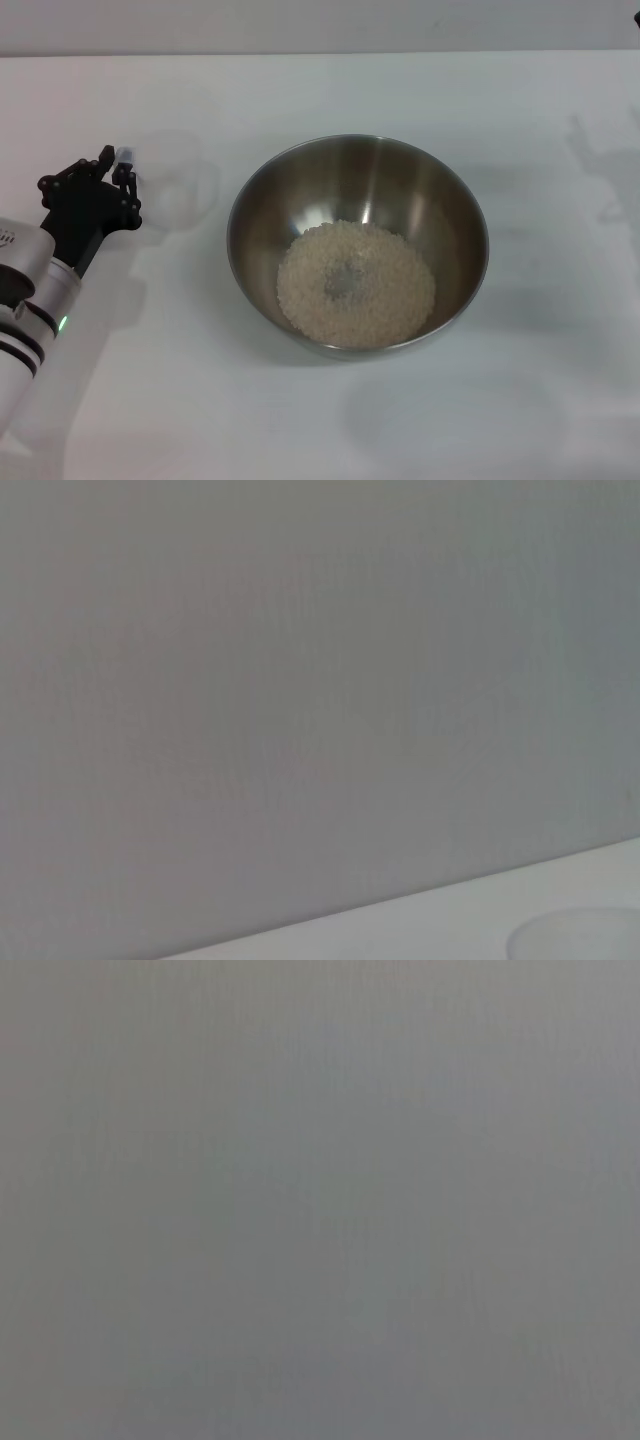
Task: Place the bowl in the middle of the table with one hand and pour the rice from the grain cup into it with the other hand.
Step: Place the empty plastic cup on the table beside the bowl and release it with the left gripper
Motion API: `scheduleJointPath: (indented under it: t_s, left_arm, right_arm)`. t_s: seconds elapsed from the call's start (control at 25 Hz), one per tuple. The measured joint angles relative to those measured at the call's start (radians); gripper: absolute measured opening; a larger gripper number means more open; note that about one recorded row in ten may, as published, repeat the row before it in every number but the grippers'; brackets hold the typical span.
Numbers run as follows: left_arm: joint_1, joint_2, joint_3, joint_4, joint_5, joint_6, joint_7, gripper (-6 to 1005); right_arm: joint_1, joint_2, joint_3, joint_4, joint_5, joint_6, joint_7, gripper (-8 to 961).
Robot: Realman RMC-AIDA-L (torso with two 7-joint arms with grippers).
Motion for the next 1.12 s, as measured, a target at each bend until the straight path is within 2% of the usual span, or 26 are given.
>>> scheduleJointPath:
  t_s: [0.2, 0.68, 0.8, 1.08, 1.12]
  left_arm:
    - [0.016, 0.000, 0.000, -0.004, 0.000, 0.002, 0.000, 259]
    - [0.049, 0.000, 0.000, -0.007, 0.006, 0.035, -0.002, 321]
    - [0.069, 0.001, 0.027, -0.004, 0.007, 0.090, -0.002, 341]
    - [0.059, 0.004, 0.051, 0.003, 0.009, 0.089, -0.002, 392]
    - [0.052, 0.005, 0.053, 0.004, 0.009, 0.078, -0.002, 460]
  right_arm:
    - [0.006, -0.002, -0.003, 0.002, 0.000, -0.001, 0.000, 816]
    - [0.010, -0.004, 0.003, 0.002, 0.000, 0.007, 0.000, 817]
    - [0.010, -0.004, 0.004, 0.003, 0.000, 0.009, 0.000, 817]
    - [0.012, -0.004, 0.004, 0.016, 0.001, 0.004, 0.000, 817]
    - [0.012, -0.004, 0.005, 0.016, 0.003, 0.004, 0.000, 817]
